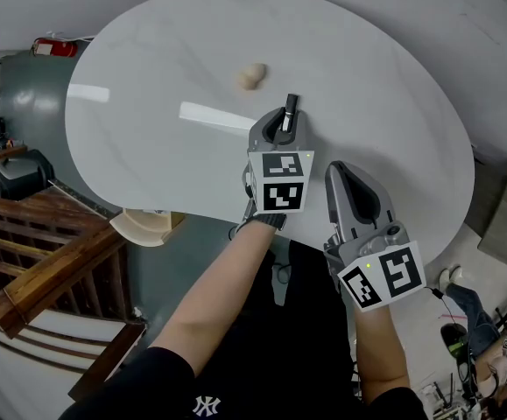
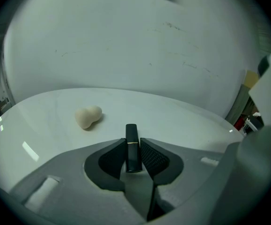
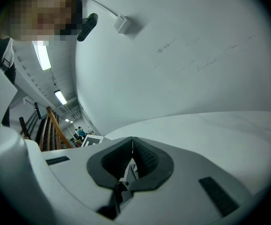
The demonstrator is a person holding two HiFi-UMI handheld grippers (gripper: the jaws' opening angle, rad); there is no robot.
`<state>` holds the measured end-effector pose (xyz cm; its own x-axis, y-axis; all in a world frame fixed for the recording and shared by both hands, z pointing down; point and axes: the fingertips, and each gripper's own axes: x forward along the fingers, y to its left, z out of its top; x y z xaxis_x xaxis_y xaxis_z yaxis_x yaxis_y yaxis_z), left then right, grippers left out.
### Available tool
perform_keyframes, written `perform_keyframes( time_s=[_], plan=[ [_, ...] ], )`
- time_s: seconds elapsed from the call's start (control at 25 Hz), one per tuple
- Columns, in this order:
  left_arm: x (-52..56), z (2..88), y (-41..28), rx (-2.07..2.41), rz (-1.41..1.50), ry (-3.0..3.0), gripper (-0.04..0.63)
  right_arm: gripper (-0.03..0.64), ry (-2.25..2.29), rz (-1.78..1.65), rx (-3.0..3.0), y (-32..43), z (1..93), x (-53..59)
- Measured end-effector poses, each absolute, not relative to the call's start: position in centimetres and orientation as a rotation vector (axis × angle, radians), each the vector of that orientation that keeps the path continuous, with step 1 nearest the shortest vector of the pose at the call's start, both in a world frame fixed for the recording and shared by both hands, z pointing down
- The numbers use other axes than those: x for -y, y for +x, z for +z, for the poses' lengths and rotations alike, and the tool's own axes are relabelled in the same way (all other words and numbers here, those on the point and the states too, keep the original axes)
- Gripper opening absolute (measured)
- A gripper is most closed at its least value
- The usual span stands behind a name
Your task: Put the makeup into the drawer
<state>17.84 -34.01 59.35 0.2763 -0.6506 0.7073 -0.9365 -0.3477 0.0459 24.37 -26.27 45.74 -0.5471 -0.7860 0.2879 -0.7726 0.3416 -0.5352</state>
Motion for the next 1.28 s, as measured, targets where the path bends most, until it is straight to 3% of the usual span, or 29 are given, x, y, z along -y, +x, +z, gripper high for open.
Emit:
perform_keyframes(
  time_s=[0.4,1.28],
  plan=[
    [33.5,58.2,17.7,1.41,0.753,2.129,0.104,0.015,-1.522,-0.998,-2.553,24.7,46.1,26.4],
    [25.4,46.7,15.4,1.345,0.536,2.268,0.104,0.015,-1.623,-0.842,-2.573,21.1,41.4,21.8]
  ],
)
